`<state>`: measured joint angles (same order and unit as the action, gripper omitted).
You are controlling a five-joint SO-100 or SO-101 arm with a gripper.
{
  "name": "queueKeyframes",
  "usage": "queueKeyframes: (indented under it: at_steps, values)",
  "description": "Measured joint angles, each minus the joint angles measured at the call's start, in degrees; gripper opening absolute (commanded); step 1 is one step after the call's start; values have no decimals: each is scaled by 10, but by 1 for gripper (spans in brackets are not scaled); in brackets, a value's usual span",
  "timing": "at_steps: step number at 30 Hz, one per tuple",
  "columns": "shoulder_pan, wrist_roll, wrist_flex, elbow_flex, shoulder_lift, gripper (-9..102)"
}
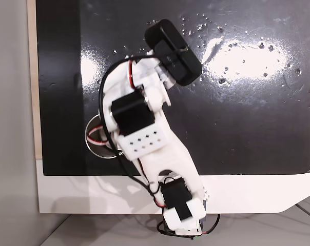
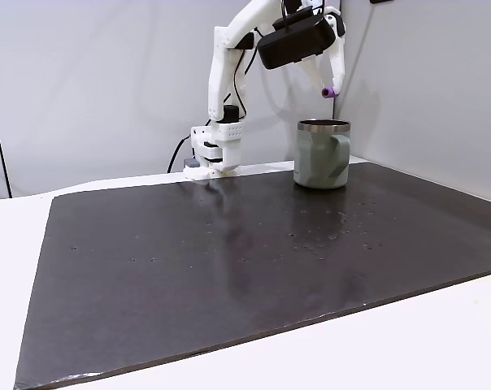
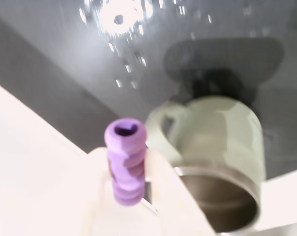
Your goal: Grasp a pengrip and put it in the cup.
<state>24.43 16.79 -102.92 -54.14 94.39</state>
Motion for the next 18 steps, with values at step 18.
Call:
queueKeyframes:
  at_steps: [18]
  values:
    - [181, -22, -4, -222, 127, 0]
